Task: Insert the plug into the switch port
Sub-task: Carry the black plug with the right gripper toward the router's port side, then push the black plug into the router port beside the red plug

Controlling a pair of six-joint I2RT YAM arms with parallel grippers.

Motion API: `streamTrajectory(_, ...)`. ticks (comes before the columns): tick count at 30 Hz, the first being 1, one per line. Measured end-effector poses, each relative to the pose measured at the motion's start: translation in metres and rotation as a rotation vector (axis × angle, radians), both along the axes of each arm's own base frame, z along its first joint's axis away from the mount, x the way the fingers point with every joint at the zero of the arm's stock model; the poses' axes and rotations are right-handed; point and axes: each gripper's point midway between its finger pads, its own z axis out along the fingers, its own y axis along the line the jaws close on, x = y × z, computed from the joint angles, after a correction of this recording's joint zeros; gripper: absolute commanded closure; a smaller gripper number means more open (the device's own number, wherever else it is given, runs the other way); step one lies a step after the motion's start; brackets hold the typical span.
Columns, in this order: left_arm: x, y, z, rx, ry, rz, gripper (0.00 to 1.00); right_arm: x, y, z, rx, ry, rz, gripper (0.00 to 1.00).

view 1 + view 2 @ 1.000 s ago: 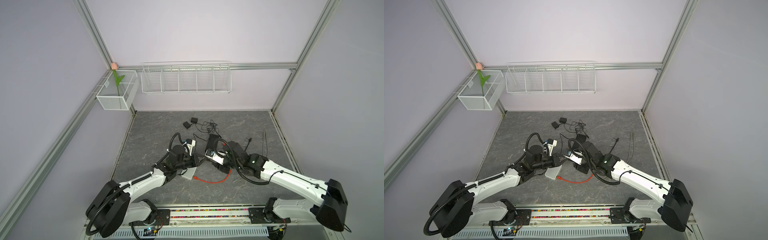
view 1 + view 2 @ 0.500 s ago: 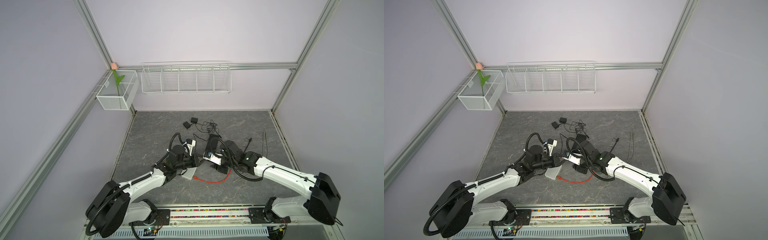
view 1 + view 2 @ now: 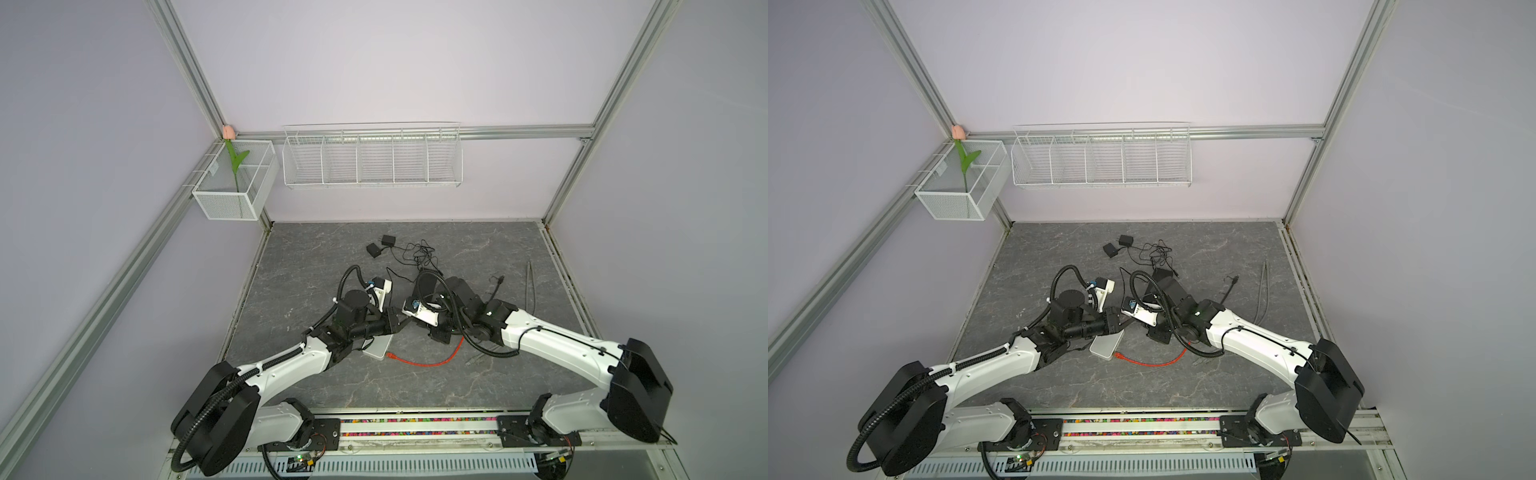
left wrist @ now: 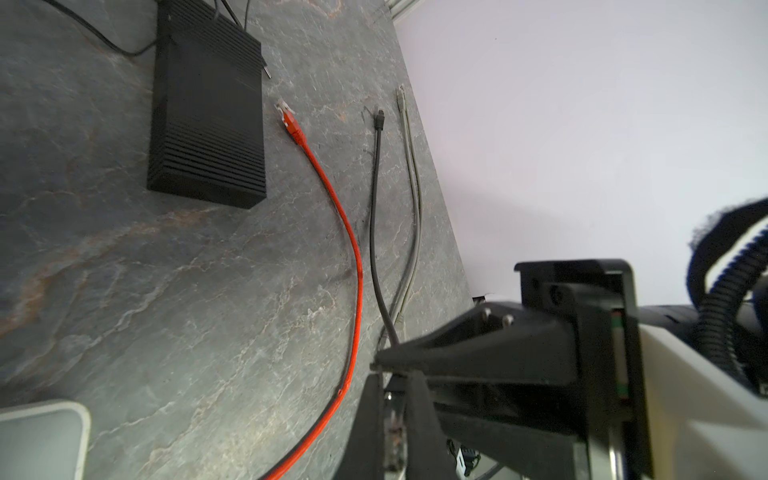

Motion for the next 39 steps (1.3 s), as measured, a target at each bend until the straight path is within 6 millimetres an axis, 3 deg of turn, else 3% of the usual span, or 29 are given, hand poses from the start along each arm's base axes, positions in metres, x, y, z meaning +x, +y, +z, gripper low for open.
streamTrajectory(3, 0.001, 0.001, 0.001, -0.003, -0.001, 0.003, 1.0, 0.001, 0.0, 0.001, 0.004, -0.002, -0.003, 0.94)
streamTrajectory(6, 0.004, 0.004, 0.001, -0.006, 0.0, 0.008, 0.7, 0.002, 0.002, 0.003, 0.013, -0.008, -0.004, 0.93)
streamTrajectory(9, 0.014, 0.015, -0.003, 0.004, 0.013, 0.036, 0.51, 0.005, 0.003, 0.007, 0.024, -0.018, -0.011, 0.93)
streamTrajectory(16, 0.051, 0.095, -0.023, 0.187, 0.021, 0.312, 0.38, 0.023, 0.002, 0.017, -0.044, 0.04, -0.114, 0.93)
streamTrajectory(20, 0.057, 0.126, -0.018, 0.286, -0.052, 0.434, 0.38, 0.03, 0.005, 0.0, -0.109, 0.094, -0.176, 0.94)
streamTrajectory(24, 0.061, 0.143, -0.042, 0.382, -0.029, 0.487, 0.39, 0.015, 0.002, -0.038, -0.214, 0.162, -0.193, 0.94)
streamTrajectory(29, 0.054, 0.143, -0.091, 0.479, 0.082, 0.431, 0.41, -0.005, 0.0, -0.074, -0.288, 0.245, -0.226, 0.93)
streamTrajectory(32, 0.048, 0.14, -0.11, 0.508, 0.13, 0.385, 0.42, -0.012, 0.003, -0.09, -0.315, 0.274, -0.233, 0.93)
streamTrajectory(39, 0.044, 0.129, -0.128, 0.497, 0.18, 0.324, 0.45, -0.027, 0.015, -0.124, -0.37, 0.312, -0.212, 0.93)
